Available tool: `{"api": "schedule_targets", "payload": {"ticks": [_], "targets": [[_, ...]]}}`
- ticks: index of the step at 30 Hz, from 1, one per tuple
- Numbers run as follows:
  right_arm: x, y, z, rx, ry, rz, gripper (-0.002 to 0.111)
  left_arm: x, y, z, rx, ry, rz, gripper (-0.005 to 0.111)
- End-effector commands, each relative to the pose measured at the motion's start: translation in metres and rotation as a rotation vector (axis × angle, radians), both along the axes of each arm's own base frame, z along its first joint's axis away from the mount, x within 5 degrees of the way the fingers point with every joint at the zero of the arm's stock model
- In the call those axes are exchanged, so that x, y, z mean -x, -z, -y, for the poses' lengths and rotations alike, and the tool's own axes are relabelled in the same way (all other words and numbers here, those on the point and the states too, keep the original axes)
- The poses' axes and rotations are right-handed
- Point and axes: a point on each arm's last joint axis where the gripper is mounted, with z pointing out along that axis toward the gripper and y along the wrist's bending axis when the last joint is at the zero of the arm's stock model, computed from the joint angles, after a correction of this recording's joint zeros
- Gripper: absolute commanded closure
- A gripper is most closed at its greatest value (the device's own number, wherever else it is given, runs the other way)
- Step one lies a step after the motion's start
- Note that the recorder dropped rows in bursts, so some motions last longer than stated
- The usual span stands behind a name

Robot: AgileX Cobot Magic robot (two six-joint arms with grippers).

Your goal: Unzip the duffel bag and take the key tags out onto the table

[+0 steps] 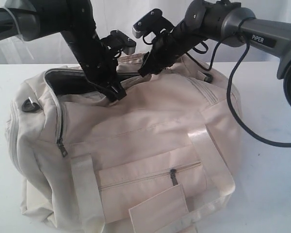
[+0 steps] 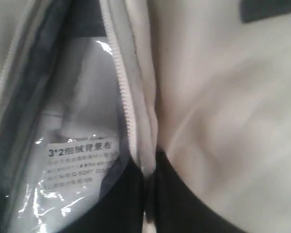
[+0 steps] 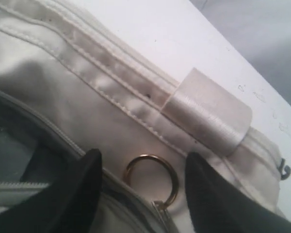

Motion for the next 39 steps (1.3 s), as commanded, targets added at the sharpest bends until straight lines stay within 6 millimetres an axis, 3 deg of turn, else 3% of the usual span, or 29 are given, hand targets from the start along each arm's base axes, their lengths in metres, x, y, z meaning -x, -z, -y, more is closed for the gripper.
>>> {"api": "schedule_targets", "payload": {"ticks": [1, 11, 19, 30, 39], "targets": [[0.000, -0.013, 0.002, -0.034, 0.042, 0.023, 0.047, 0.012, -0.001, 0.006, 0.055, 0.083, -0.091, 0.107], [-0.002, 0.000, 0.006, 0.074, -0.003, 0.029, 0.047, 0.018, -0.002, 0.010, 0.097, 0.178, -0.129, 0.107], [-0.005, -0.003, 0.005, -0.006, 0.095, 0.017, 0.047, 0.027, -0.008, 0.021, 0.218, 0.333, -0.158, 0.107], [0.000, -0.002, 0.002, -0.114, 0.198, -0.138, 0.046, 0.030, -0.009, 0.022, 0.239, 0.372, -0.170, 0.107], [-0.002, 0.000, 0.004, -0.034, 0.116, -0.059, 0.043, 0.030, -0.009, 0.022, 0.236, 0.386, -0.171, 0.107]]}}
